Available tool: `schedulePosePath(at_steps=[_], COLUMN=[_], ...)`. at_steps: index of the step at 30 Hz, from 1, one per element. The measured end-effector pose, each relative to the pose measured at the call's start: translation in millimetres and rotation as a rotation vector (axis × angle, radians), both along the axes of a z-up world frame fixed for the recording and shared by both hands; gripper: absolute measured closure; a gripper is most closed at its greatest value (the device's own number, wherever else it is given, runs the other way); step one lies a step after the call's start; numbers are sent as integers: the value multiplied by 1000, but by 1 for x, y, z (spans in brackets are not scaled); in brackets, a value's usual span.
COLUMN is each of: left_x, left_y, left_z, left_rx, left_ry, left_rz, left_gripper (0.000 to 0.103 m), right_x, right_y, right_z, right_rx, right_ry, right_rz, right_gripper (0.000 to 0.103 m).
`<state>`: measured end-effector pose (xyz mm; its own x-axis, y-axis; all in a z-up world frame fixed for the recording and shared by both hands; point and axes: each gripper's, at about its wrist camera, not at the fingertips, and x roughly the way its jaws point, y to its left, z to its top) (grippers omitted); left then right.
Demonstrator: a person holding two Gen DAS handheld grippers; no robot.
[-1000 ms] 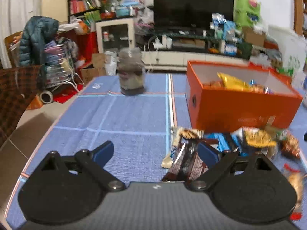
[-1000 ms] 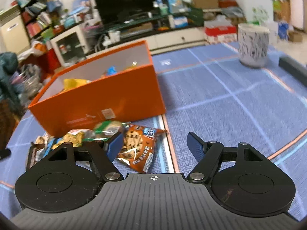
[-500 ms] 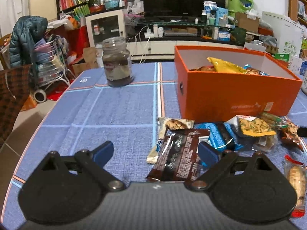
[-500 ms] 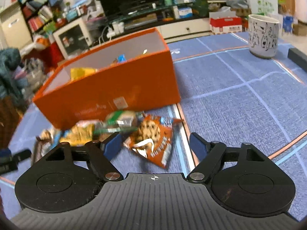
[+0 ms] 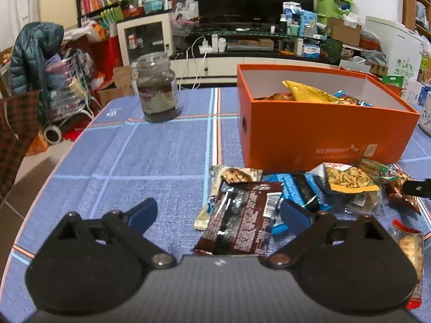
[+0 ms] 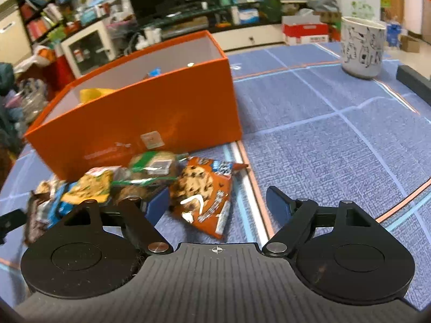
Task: Organize snacks
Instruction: 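Move the right tool to the brown cookie pack while the left tool moves to the dark chocolate pack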
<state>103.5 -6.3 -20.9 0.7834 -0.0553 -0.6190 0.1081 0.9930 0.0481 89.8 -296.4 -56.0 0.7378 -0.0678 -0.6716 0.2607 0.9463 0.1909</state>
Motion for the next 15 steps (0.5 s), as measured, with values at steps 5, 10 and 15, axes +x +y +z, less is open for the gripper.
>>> schedulePosePath(at_steps=[5,10,15], left_x=[2,2,5], left_y=[4,3,-10], left_z=[2,3,3], left_rx=[-23,-59,-99], left_ry=[-4,-7,1], left_rz=[1,-8,-53], left_gripper=[7,7,7], right_x=[13,13,2], right_y=[0,1,-20], right_z=[-9,-8,-7], right_rx=[38,-35,-19], right_ry=[29,55,56], right_rz=[43,127,178], right_gripper=[32,59,62])
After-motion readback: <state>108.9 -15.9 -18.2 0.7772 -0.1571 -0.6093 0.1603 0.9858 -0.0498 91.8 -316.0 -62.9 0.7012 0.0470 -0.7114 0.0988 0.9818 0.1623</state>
